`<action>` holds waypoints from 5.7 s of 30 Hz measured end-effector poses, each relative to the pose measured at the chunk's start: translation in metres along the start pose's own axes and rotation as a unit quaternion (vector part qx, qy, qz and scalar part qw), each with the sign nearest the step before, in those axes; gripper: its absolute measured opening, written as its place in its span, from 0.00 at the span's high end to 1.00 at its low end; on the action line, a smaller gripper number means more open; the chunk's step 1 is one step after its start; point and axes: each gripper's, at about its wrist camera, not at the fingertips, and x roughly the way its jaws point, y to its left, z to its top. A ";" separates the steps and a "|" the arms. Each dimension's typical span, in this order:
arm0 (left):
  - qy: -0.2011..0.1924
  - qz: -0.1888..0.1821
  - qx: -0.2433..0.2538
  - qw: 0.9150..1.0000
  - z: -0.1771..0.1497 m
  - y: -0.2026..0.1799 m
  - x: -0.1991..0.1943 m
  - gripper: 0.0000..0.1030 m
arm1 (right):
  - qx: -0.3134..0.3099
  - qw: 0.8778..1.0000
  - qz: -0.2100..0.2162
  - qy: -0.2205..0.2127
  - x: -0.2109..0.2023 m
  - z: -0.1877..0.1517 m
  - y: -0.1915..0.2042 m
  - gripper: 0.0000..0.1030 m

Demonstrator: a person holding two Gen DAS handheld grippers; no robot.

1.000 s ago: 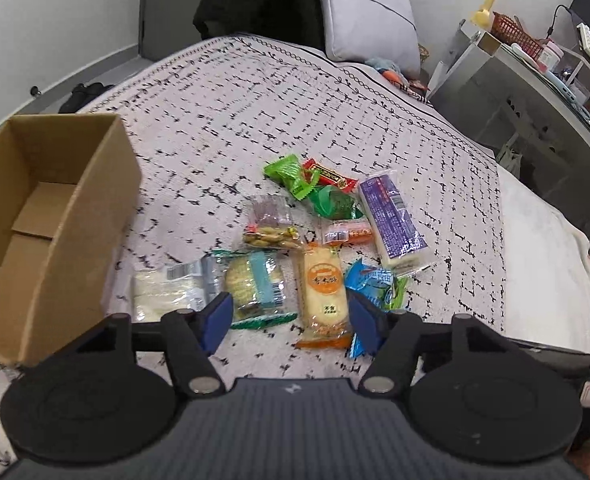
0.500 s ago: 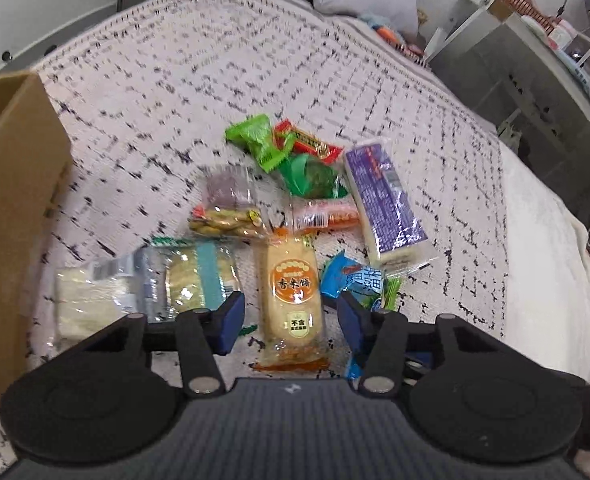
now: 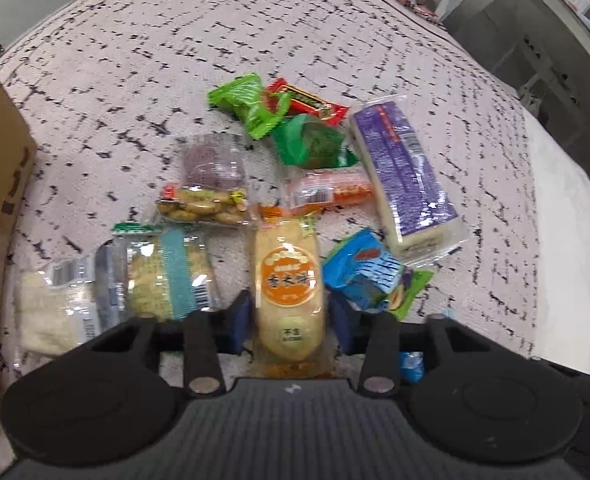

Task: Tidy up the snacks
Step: 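Reach the left tool to the yellow bread roll while the right tool reaches the blue packet, then grasp the yellow bread roll with the left tool while the right tool grasps the blue packet, then carry both snacks over the cardboard box and open both tools to drop them, then move both tools back over the remaining snack pile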

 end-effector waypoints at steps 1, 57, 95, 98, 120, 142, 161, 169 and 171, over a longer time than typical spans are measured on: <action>0.001 -0.006 -0.003 1.000 0.000 0.002 -0.002 0.66 | 0.002 1.000 0.003 -0.001 -0.002 0.001 0.000 0.56; -0.118 -0.052 -0.017 0.991 -0.007 0.163 -0.196 0.67 | 0.007 0.988 0.030 -0.152 -0.115 -0.004 0.175 0.61; -0.122 0.033 -0.087 0.988 0.039 0.255 -0.196 0.34 | -0.036 0.980 0.129 -0.148 -0.062 0.068 0.251 0.41; -0.118 0.048 -0.104 0.986 0.037 0.260 -0.200 0.25 | -0.032 0.979 0.126 -0.156 -0.064 0.068 0.246 0.20; -0.146 0.044 -0.061 0.986 0.012 0.219 -0.219 0.00 | -0.028 0.978 0.109 -0.173 -0.101 0.030 0.163 0.00; -0.126 0.039 -0.011 0.991 -0.019 0.156 -0.203 0.01 | 0.070 0.982 0.067 -0.164 -0.070 -0.020 0.052 0.02; -0.089 0.038 0.008 0.995 -0.024 0.073 -0.139 0.21 | 0.145 0.974 0.123 -0.125 -0.027 -0.021 0.000 0.25; -0.068 0.060 -0.007 0.996 -0.018 0.063 -0.106 0.33 | 0.166 0.972 0.124 -0.112 -0.006 -0.011 -0.015 0.28; -0.064 0.066 -0.010 0.996 -0.017 0.062 -0.097 0.34 | 0.172 0.971 0.125 -0.107 0.000 -0.008 -0.017 0.31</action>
